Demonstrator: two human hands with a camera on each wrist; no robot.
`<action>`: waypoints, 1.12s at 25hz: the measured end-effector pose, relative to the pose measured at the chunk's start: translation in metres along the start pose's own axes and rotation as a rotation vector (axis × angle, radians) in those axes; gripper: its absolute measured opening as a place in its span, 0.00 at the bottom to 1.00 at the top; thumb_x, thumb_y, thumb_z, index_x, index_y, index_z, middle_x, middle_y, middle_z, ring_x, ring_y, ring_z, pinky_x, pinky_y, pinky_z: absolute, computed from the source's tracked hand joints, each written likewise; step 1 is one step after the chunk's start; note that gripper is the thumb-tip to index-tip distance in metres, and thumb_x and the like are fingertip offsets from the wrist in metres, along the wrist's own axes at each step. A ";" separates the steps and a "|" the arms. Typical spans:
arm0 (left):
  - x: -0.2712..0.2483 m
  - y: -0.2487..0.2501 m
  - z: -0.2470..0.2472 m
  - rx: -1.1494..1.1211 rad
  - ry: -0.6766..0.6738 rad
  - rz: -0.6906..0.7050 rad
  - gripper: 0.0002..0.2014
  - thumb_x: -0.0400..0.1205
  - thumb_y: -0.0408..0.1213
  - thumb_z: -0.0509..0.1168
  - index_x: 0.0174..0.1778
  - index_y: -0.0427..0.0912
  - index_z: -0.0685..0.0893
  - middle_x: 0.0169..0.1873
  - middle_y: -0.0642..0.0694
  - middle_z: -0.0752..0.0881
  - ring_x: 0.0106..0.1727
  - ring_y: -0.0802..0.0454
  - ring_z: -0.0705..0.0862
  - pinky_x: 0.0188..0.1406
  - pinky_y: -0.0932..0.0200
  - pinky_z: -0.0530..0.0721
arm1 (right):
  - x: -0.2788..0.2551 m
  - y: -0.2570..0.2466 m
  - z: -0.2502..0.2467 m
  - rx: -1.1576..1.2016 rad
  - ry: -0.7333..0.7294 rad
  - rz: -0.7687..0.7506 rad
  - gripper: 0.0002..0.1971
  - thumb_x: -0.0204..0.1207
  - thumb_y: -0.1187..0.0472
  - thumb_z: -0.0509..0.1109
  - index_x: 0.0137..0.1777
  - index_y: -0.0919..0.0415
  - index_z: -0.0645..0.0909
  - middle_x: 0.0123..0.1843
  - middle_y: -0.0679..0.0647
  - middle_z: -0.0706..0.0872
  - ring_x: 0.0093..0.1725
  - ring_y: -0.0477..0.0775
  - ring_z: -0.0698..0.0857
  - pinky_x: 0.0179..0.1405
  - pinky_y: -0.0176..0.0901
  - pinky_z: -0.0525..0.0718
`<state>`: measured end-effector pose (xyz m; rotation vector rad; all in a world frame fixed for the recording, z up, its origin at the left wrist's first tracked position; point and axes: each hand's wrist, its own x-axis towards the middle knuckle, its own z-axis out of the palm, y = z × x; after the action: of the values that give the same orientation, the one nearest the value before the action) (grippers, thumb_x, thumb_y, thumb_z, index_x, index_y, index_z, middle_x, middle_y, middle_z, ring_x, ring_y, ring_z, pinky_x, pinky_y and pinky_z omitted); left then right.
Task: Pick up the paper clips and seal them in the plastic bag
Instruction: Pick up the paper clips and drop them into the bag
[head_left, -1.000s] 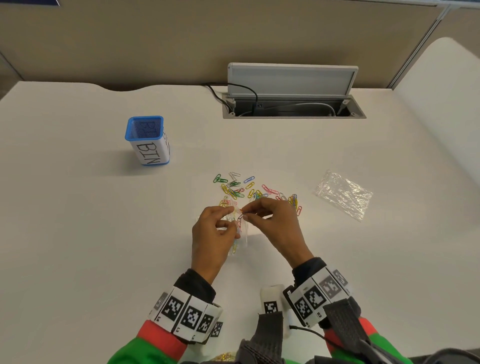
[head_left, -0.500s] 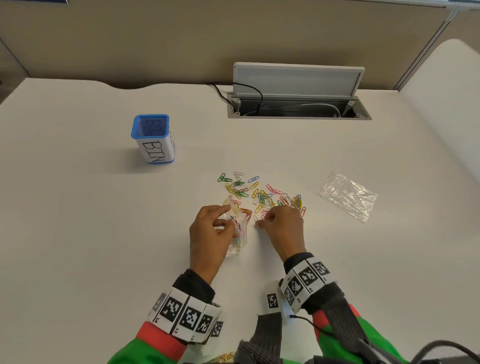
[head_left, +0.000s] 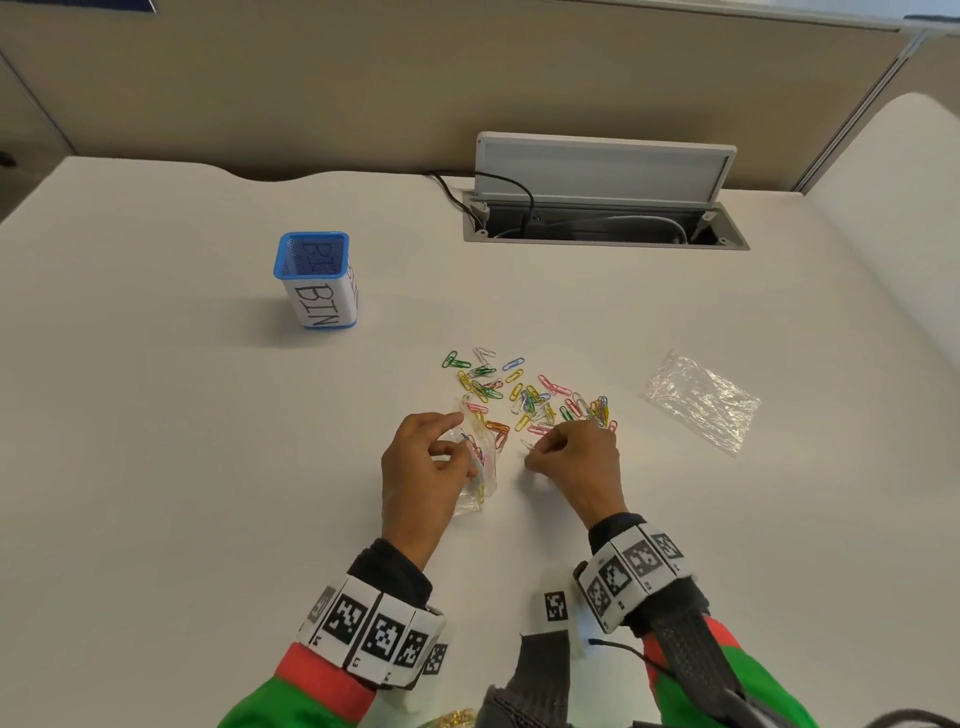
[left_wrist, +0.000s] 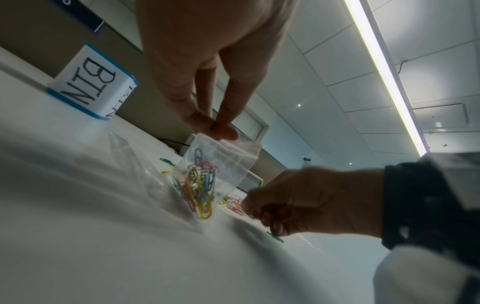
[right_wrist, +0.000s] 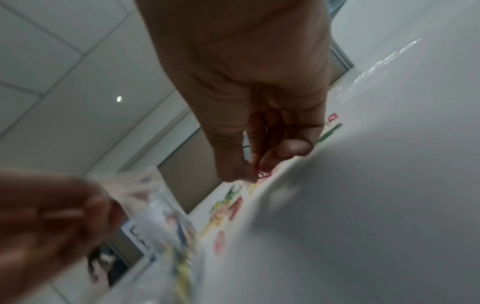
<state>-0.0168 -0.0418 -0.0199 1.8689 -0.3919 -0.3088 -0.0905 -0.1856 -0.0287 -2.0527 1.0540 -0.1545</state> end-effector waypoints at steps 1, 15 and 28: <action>0.000 0.000 0.000 -0.008 0.000 -0.001 0.14 0.74 0.26 0.67 0.56 0.39 0.83 0.56 0.43 0.81 0.43 0.52 0.84 0.41 0.56 0.90 | -0.003 -0.005 -0.004 0.083 0.017 -0.017 0.04 0.61 0.69 0.76 0.29 0.61 0.84 0.27 0.48 0.83 0.29 0.44 0.80 0.31 0.34 0.76; -0.002 0.004 -0.005 0.034 -0.006 -0.006 0.15 0.74 0.27 0.67 0.58 0.38 0.82 0.60 0.40 0.80 0.45 0.51 0.83 0.33 0.78 0.82 | -0.014 -0.039 -0.001 0.239 -0.018 -0.274 0.04 0.69 0.60 0.77 0.40 0.59 0.90 0.33 0.46 0.88 0.31 0.31 0.81 0.34 0.19 0.77; 0.003 -0.002 -0.026 0.126 0.066 -0.014 0.15 0.75 0.27 0.65 0.58 0.39 0.82 0.59 0.41 0.81 0.44 0.53 0.82 0.37 0.75 0.79 | 0.017 -0.006 0.033 -0.236 -0.017 -0.300 0.06 0.71 0.66 0.74 0.47 0.63 0.88 0.44 0.57 0.78 0.41 0.51 0.74 0.40 0.41 0.69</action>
<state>-0.0033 -0.0199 -0.0131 2.0002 -0.3603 -0.2364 -0.0613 -0.1759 -0.0505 -2.4162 0.7779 -0.1717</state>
